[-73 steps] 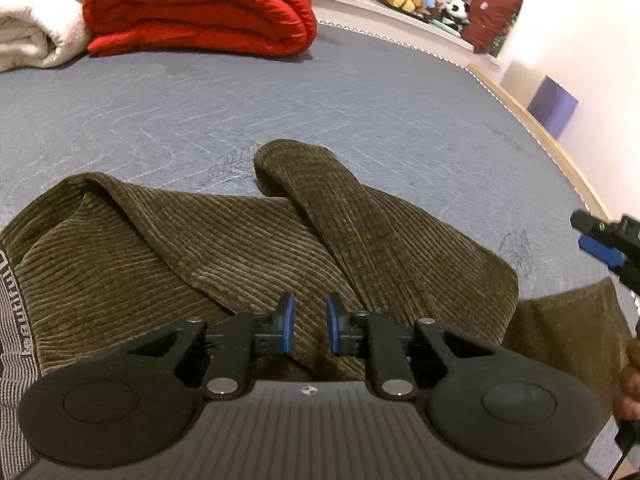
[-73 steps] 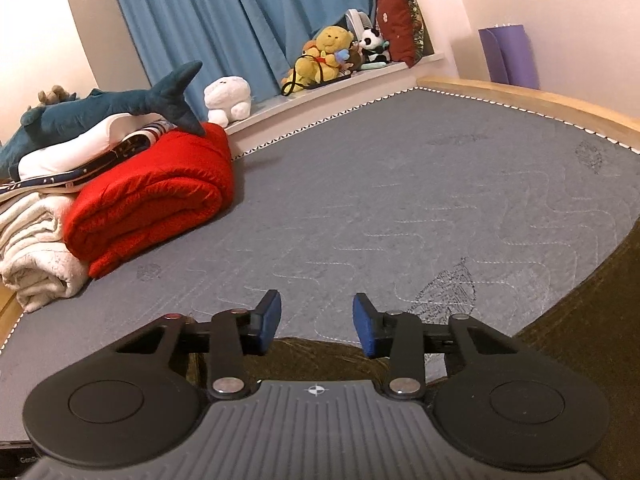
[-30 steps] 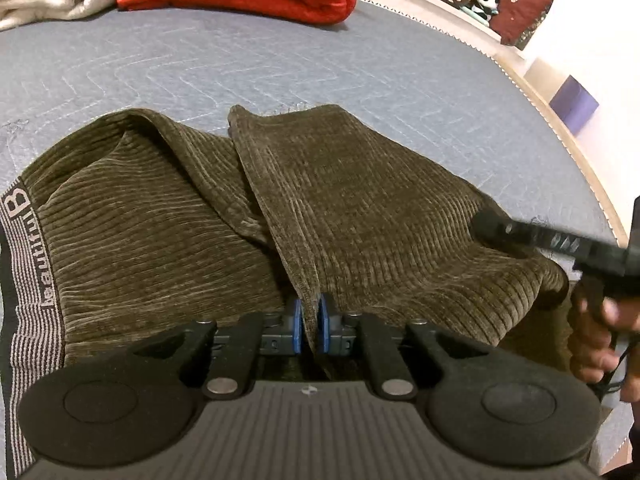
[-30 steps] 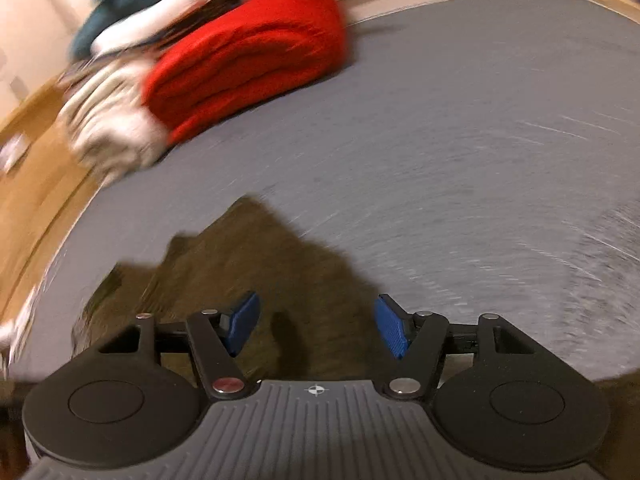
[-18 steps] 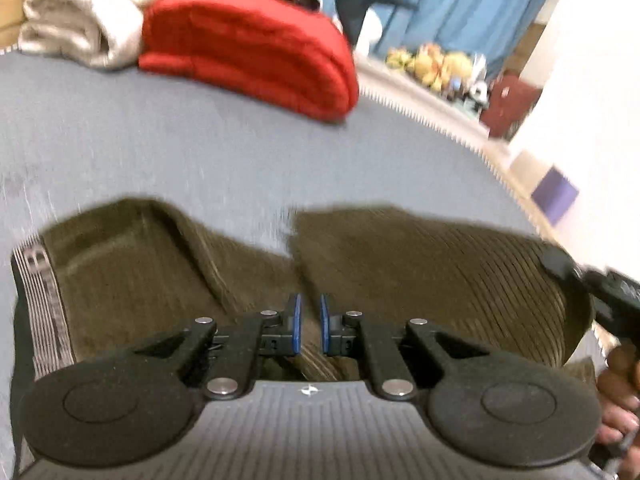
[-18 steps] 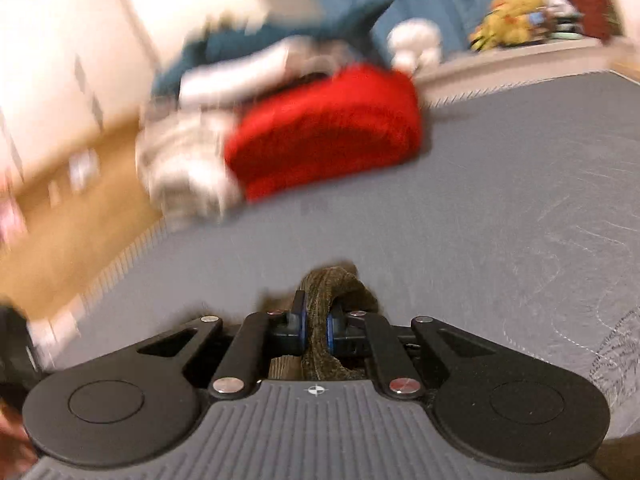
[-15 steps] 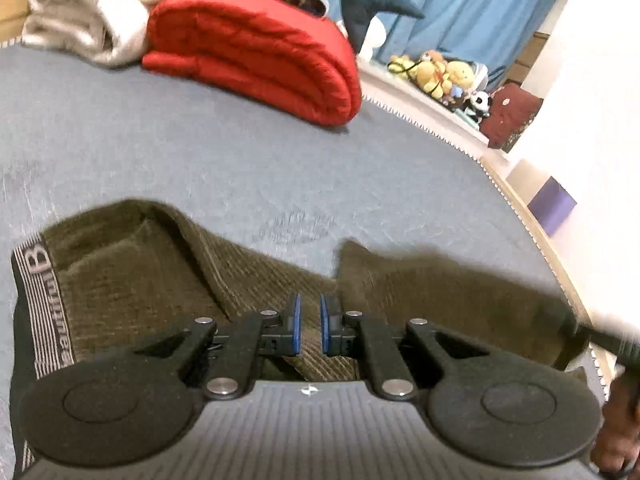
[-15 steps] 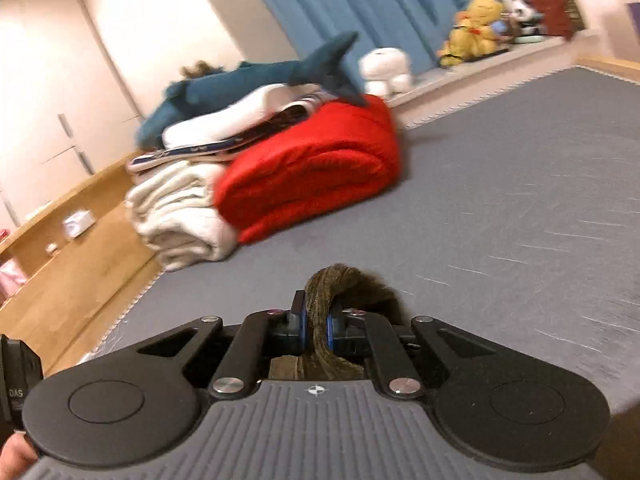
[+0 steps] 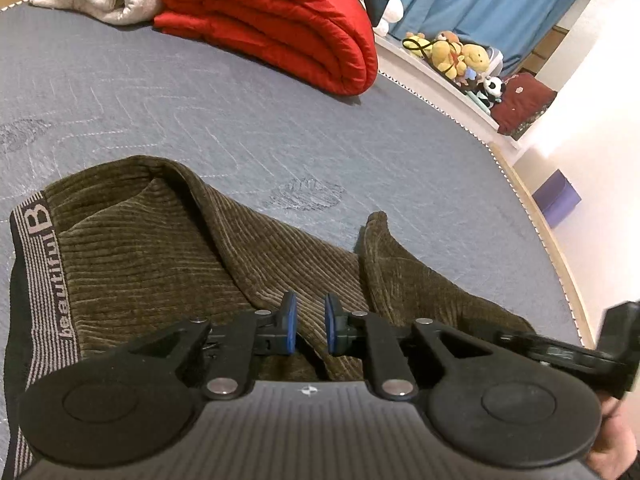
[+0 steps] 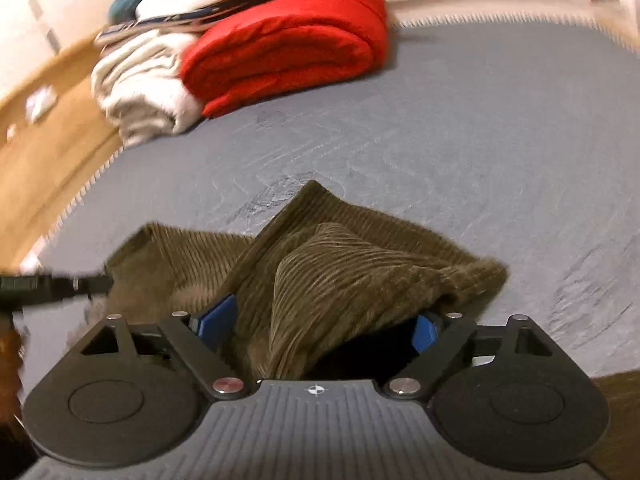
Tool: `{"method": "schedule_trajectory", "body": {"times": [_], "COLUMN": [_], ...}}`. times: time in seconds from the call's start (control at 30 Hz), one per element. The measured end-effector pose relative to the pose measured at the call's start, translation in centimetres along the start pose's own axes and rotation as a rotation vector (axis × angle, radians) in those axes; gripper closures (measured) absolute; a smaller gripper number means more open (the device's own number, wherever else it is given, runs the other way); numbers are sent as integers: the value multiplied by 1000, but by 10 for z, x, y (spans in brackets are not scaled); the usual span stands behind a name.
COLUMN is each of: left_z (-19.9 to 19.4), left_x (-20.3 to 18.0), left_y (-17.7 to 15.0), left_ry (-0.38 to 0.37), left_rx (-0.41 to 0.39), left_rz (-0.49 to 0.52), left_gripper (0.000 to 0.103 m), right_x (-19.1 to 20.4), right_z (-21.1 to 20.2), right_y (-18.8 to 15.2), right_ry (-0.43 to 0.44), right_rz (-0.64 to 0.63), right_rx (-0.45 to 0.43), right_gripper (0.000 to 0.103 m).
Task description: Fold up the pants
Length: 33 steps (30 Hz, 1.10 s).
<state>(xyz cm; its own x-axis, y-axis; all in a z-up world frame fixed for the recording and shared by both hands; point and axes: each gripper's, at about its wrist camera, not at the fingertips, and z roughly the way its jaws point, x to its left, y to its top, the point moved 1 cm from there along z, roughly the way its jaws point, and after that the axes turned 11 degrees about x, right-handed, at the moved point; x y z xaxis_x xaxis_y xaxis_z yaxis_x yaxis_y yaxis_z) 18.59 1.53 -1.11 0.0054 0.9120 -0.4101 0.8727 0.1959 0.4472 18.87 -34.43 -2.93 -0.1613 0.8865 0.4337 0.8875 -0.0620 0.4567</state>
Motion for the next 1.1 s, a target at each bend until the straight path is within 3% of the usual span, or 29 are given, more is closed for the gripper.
{"method": "schedule_trajectory", "body": {"times": [0.1, 0.17, 0.23, 0.3, 0.43, 0.47, 0.53, 0.57, 0.6, 0.63, 0.7, 0.8, 0.93, 1.1], "left_z": [1, 1, 4, 7, 12, 13, 14, 15, 16, 18, 24, 29, 33, 35], "left_x": [-1, 0, 1, 3, 4, 4, 4, 4, 4, 3, 1, -3, -8, -10], "left_y": [0, 0, 1, 3, 11, 13, 15, 17, 17, 17, 17, 16, 15, 11], "left_ry": [2, 3, 5, 6, 4, 4, 6, 6, 6, 6, 6, 1, -4, -5], "left_rx": [2, 4, 11, 16, 14, 11, 3, 2, 3, 8, 22, 41, 50, 61], "left_rz": [0, -2, -7, -17, -37, -41, -47, -49, -47, -41, -34, -31, -15, -2], "left_gripper": [81, 81, 81, 81, 81, 81, 81, 81, 81, 81, 81, 81, 71, 71], "right_x": [0, 12, 26, 34, 0, -17, -64, -86, -101, -113, -130, -143, -159, -191], "right_z": [19, 25, 16, 3, -41, -55, -85, -98, -105, -104, -93, -80, -63, -79], "right_y": [0, 3, 5, 11, 24, 26, 12, -4, -17, -21, -20, -21, -17, -29], "right_ry": [-38, -35, -22, 25, 138, 141, 112, 38, -85, -188, -352, -427, -275, -148], "right_rz": [-56, -135, -216, -258, -128, -35, 263, 442, 588, 655, 683, 684, 754, 835], "right_rx": [53, 71, 54, 6, -197, -298, -589, -732, -796, -770, -619, -523, -465, -543], "right_gripper": [43, 80, 90, 92, 97, 97, 97, 96, 95, 92, 92, 89, 51, 49]}}
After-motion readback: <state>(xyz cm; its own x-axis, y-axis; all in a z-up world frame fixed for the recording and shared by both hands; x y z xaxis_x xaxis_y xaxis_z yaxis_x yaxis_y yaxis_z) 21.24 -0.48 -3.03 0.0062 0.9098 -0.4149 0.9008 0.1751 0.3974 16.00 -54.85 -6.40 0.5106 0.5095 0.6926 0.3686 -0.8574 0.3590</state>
